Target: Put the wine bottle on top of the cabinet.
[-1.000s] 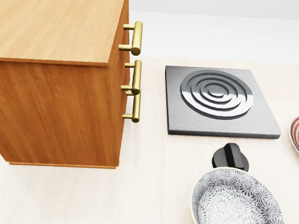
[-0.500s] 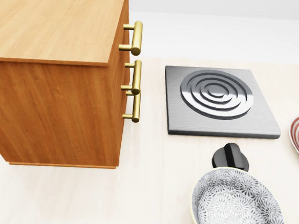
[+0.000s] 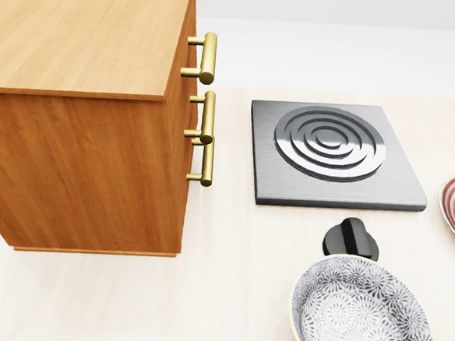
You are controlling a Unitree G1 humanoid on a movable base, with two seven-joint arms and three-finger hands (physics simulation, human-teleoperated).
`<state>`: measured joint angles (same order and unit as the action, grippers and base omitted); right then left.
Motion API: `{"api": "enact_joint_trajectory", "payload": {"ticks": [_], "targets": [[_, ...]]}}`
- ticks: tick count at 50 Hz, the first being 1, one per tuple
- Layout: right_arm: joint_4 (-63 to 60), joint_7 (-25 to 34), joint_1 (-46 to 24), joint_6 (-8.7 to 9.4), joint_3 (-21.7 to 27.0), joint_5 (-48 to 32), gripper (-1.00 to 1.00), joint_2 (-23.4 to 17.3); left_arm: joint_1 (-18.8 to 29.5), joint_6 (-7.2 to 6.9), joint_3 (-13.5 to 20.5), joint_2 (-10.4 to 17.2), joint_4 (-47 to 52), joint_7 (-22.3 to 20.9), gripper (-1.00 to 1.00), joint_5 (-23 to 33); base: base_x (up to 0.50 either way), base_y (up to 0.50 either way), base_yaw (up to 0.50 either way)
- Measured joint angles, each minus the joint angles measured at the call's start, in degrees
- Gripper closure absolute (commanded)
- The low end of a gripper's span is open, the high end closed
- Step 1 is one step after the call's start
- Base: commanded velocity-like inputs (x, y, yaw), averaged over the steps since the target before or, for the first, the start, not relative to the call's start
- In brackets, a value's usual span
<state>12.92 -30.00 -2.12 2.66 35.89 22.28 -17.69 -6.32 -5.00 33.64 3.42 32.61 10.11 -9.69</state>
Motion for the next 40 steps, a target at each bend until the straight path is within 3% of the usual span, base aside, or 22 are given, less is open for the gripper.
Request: {"api": "enact_joint_trajectory", "payload": {"ticks": [29,40], "targets": [[10.86,0.00,-4.08,-2.71,-2.42,-0.21,-1.00,-4.63,-0.09,0.00,-0.35,-0.15,0.03,-0.08,-1.00,0.46,0.00,0.00,0.00],[18.53,0.00,-6.94,-4.92,-4.31,0.29,-1.00,-7.16,-0.02,0.00,-0.47,-0.13,0.05,-0.06,-1.00,0.64,0.00,0.00,0.00]]}}
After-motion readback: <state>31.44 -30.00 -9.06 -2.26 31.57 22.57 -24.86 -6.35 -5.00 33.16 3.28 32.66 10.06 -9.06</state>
